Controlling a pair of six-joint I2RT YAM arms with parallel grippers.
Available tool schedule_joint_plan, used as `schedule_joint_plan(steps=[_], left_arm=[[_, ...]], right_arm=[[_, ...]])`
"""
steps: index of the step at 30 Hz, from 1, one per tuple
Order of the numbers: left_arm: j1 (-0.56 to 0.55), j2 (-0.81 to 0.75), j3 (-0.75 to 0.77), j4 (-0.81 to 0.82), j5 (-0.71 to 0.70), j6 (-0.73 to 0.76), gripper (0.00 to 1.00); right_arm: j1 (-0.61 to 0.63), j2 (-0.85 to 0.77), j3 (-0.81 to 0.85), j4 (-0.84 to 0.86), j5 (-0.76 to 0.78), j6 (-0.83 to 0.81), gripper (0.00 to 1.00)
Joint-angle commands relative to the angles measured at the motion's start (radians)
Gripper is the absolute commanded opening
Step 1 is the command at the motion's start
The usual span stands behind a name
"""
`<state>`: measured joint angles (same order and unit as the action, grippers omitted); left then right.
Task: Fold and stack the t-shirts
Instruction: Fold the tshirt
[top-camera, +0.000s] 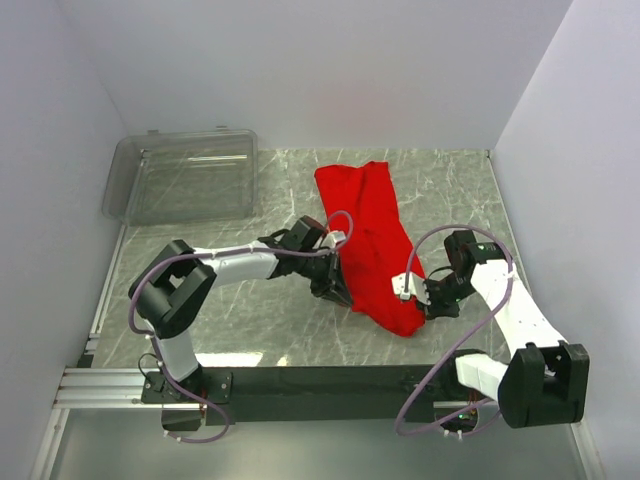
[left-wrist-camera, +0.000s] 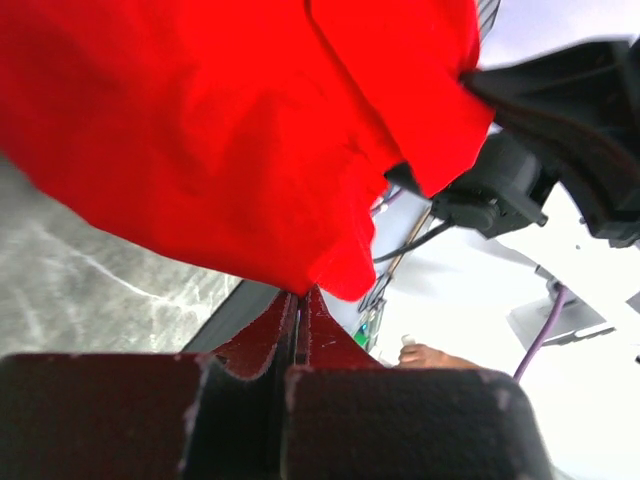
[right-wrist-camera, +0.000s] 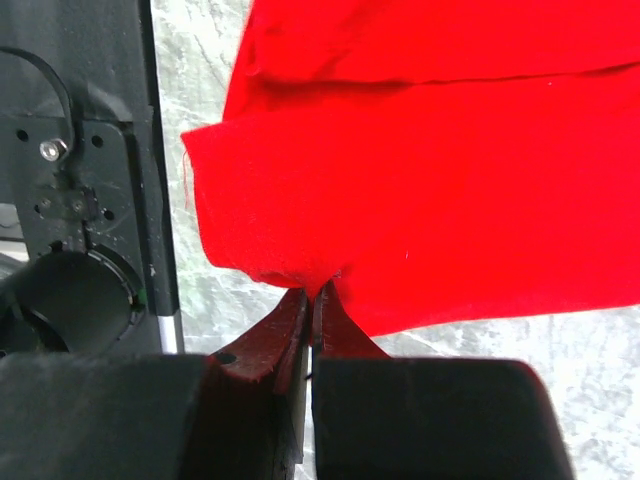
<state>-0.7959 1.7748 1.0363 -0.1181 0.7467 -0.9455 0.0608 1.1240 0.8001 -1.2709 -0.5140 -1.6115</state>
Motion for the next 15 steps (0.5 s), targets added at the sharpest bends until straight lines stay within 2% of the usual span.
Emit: schedule_joint_plan(steps=[1, 6, 15], left_arm=[[0.035, -0.051, 0.022, 0.011, 0.045, 0.002, 0.01], [0.053, -0.035, 0.059, 0.008, 0.081, 0.004, 0.01], [0.101, -0.014, 0.125, -0.003, 0.117, 0.001, 0.01]], right_arm=[[0.004, 0.000, 0.010, 0.004, -0.029, 0.041, 0.00], [-0.001, 0.051, 0.085, 0.011, -0.072, 0.108, 0.00], [-0.015, 0.267, 0.249, -0.076, -0.103, 0.137, 0.00]])
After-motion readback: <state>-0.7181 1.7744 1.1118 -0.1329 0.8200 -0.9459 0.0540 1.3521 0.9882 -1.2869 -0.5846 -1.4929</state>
